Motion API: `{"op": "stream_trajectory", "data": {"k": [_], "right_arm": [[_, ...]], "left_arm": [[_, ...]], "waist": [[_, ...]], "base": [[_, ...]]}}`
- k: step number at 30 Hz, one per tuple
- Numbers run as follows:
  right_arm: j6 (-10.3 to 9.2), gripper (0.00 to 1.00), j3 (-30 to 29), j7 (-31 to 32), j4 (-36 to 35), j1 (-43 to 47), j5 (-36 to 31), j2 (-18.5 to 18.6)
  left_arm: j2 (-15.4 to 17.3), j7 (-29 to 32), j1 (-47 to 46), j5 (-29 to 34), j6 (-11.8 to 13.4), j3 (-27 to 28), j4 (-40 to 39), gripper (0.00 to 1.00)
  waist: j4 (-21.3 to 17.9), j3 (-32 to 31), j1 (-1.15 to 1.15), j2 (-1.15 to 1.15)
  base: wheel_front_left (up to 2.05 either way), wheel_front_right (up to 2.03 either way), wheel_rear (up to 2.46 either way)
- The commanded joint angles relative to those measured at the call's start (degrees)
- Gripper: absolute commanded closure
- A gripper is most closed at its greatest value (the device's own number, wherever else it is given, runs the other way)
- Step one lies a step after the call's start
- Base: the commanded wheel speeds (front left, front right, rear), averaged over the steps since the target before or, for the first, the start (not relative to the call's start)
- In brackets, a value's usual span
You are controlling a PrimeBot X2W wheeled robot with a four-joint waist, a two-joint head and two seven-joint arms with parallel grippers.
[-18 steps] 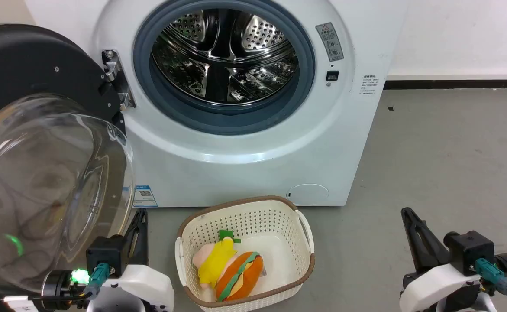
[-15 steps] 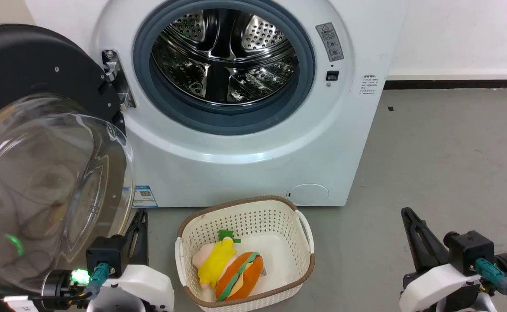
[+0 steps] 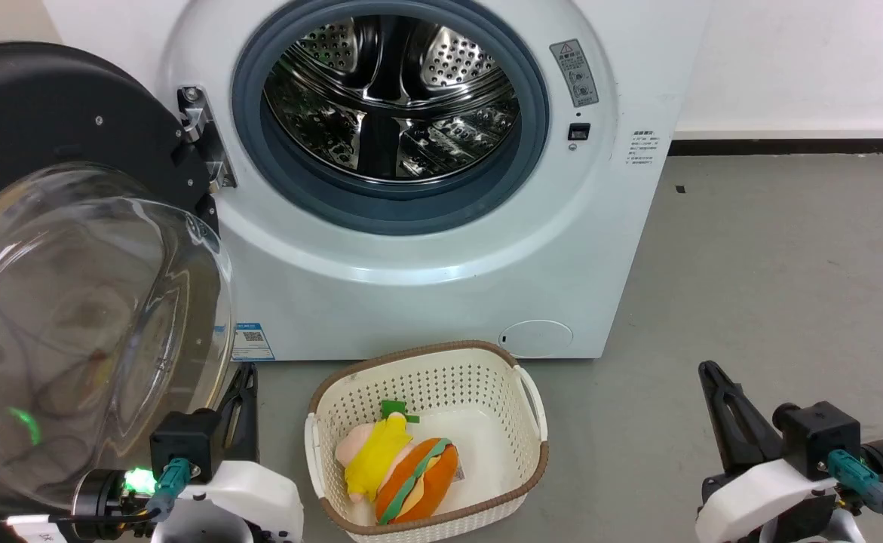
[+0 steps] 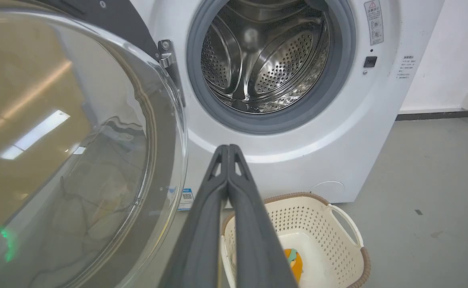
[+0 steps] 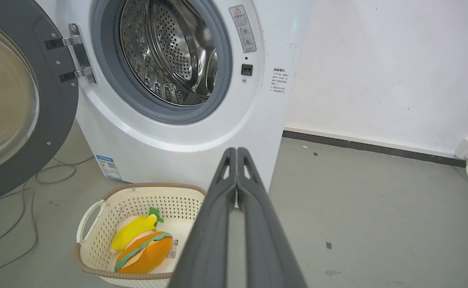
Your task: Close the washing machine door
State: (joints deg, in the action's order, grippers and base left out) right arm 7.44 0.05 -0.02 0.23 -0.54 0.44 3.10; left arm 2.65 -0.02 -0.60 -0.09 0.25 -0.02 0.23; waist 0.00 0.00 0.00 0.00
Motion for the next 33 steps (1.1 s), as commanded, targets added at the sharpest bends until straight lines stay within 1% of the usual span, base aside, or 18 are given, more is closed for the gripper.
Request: {"op": "stream_trajectory", "data": {"k": [1, 4, 5, 22, 30, 31, 32, 33], "right_arm": [[0.05, 1.0, -0.05, 0.02, -0.23, 0.54, -0.44, -0.23], [0.0, 1.0, -0.04, -0.04, 0.01, 0.0, 0.04, 0.01], [0.0, 0.0, -0.01, -0.03, 0.03, 0.0, 0.04, 0.01], [0.01, 0.0, -0.84, -1.86, -0.64, 0.52, 3.2, -0.02], [0.01, 0.0, -1.07, -2.82, -1.21, 0.89, 4.48, -0.03], [0.01, 0.0, -1.12, -2.94, -1.27, 0.92, 4.62, -0.04], [0.01, 0.0, -1.17, -3.06, -1.32, 0.96, 4.74, -0.04], [0.01, 0.0, -1.21, -3.18, -1.37, 0.99, 4.87, -0.04]], "left_arm": [[0.22, 0.02, 0.6, 0.09, -0.25, 0.02, -0.23, 1.0], [-0.01, -0.02, 0.0, -0.02, 0.04, -0.02, 0.01, 1.0], [-0.02, -0.03, 0.0, -0.02, 0.09, -0.01, 0.05, 0.0], [0.01, -1.86, -0.18, -0.78, 2.18, -1.01, 0.09, 0.0], [0.02, -2.82, -0.57, -1.0, 2.96, -1.45, -0.57, 0.0], [0.03, -2.94, -0.65, -1.16, 3.01, -1.52, -0.78, 0.55], [0.03, -3.06, -0.72, -1.24, 3.1, -1.54, -1.01, 1.0], [0.03, -3.18, -0.78, -1.27, 3.11, -1.6, -1.19, 1.0]], "waist": [[0.0, 0.0, 0.0, 0.0], [0.0, 0.0, 0.0, 0.0], [0.0, 0.0, 0.0, 0.0], [0.16, 0.32, 0.0, 0.0], [1.04, 0.64, 0.0, 0.0], [1.23, 0.68, 0.0, 0.0], [1.45, 0.73, 0.0, 0.0], [1.67, 0.78, 0.0, 0.0]], "base": [[0.0, 0.0, 0.0], [0.0, 0.0, 0.0], [0.0, 0.0, 0.0], [0.0, 0.0, 0.0], [0.0, 0.0, 0.0], [0.0, 0.0, 0.0], [0.0, 0.0, 0.0], [0.0, 0.0, 0.0]]}}
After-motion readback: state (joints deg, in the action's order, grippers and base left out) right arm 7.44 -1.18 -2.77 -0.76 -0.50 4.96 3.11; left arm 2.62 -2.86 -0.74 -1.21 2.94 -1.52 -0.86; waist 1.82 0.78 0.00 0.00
